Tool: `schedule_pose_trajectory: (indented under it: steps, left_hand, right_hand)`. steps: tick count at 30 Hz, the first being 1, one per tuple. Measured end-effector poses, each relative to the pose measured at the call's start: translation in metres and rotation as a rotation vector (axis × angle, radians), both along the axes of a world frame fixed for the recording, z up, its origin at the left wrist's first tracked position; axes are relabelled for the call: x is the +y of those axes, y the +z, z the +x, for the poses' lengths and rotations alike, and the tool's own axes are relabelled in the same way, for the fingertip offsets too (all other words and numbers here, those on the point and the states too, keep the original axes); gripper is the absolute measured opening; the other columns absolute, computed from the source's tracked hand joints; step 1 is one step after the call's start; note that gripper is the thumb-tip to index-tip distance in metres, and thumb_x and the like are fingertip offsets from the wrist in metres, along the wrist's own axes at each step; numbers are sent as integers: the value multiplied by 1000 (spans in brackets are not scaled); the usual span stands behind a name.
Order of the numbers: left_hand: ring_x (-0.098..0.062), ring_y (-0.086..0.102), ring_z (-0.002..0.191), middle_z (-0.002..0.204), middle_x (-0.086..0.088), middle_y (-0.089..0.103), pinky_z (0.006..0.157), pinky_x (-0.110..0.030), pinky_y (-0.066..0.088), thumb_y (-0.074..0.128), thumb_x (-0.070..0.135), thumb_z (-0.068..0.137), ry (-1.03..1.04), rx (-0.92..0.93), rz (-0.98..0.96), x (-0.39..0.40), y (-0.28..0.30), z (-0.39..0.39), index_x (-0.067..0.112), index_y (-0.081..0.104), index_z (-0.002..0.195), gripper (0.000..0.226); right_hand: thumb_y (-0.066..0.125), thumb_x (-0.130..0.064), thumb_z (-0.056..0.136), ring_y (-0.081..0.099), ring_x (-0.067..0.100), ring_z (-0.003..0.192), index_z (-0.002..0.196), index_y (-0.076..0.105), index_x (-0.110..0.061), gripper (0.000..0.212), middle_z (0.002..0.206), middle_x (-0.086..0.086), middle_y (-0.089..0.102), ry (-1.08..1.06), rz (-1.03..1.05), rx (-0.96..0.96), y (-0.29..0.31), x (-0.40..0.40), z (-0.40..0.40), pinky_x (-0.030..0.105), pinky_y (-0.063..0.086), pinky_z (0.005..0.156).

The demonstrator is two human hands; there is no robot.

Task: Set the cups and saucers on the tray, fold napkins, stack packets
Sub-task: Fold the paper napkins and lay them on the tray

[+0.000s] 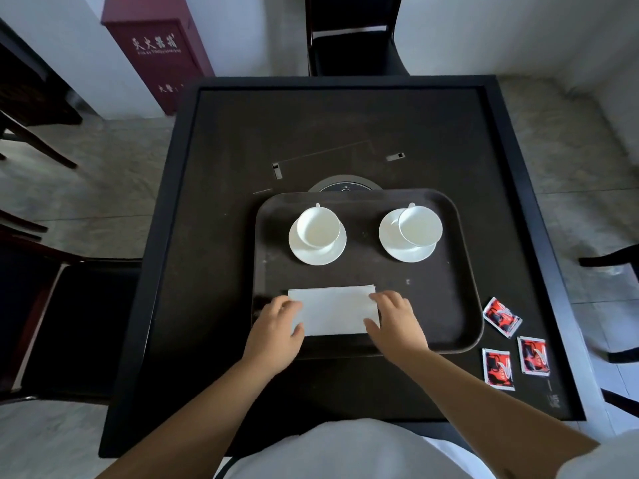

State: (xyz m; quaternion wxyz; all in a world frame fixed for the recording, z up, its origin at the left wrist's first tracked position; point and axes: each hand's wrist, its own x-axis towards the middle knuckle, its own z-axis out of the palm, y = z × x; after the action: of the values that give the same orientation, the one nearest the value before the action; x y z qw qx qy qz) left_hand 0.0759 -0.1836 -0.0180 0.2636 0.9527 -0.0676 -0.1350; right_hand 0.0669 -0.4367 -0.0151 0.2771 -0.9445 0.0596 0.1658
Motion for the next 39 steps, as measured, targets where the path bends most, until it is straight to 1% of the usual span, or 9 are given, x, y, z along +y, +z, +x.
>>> schedule_pose_trajectory:
  steps: [3, 5, 7, 11, 18, 26, 30, 35, 39]
  left_hand:
    - [-28, 44, 128, 141, -6, 46, 94, -43, 44, 57, 34, 90, -330, -45, 183, 0, 0, -11, 17, 59, 126, 40]
    - [-24, 32, 138, 150, -4, 35, 102, -42, 35, 46, 43, 93, -399, 0, 268, 1, -1, -18, 23, 51, 133, 45]
    - [-24, 21, 143, 156, -4, 25, 107, -45, 30, 40, 46, 94, -409, 60, 301, 3, -1, -23, 25, 43, 138, 48]
    - [-23, 6, 148, 162, -7, 8, 113, -47, 21, 40, 47, 96, -437, 130, 332, 3, 2, -27, 24, 31, 145, 55]
    - [-26, -2, 149, 164, -6, -5, 117, -48, 10, 40, 52, 95, -405, 132, 358, -4, 18, -30, 24, 19, 151, 67]
    - [-26, -14, 149, 163, -5, -14, 118, -52, 2, 30, 67, 90, -395, 138, 416, 0, 35, -41, 31, 8, 154, 77]
    - [-28, -16, 148, 163, -5, -15, 117, -54, 0, 27, 71, 87, -409, 107, 430, 3, 40, -47, 32, 5, 154, 80]
    - [-30, -15, 148, 164, -4, -13, 116, -56, 3, 21, 78, 80, -440, 69, 428, -1, 45, -45, 35, 5, 153, 86]
    - [-31, -10, 149, 164, -5, -6, 116, -58, 6, 22, 78, 80, -495, 47, 428, -15, 48, -41, 34, 8, 153, 86]
  right_hand:
    - [56, -40, 90, 36, 24, 130, 137, 47, -22, 51, 143, 0, 43, 305, -185, -36, 0, 2, -16, 37, 35, 104]
    - [50, -48, 91, 31, 24, 134, 138, 43, -25, 53, 148, 0, 37, 414, -272, -12, -2, 5, -22, 39, 30, 107]
    - [45, -53, 93, 27, 24, 137, 140, 40, -25, 55, 152, 0, 32, 443, -312, 17, -3, 8, -25, 39, 27, 109]
    - [42, -55, 94, 23, 23, 140, 142, 38, -27, 56, 155, -1, 28, 437, -322, 35, 0, 9, -25, 41, 26, 111]
    - [47, -51, 92, 10, 19, 147, 146, 28, -29, 61, 162, -2, 15, 427, -324, 49, 12, 8, -34, 41, 18, 115]
    - [41, -78, 80, -13, 22, 148, 151, -2, -37, 93, 162, -3, -14, 378, -366, 97, 24, 17, -63, 47, 1, 117]
    - [39, -83, 76, -17, 23, 147, 151, -6, -38, 98, 162, -4, -17, 330, -382, 105, 26, 20, -76, 49, -3, 116]
    - [40, -82, 77, -14, 23, 148, 151, -5, -38, 97, 162, -3, -17, 231, -386, 121, 33, 18, -90, 50, 3, 117]
    - [47, -73, 81, -1, 27, 149, 151, 9, -35, 88, 163, -1, -10, 130, -366, 144, 40, 8, -106, 49, 20, 115]
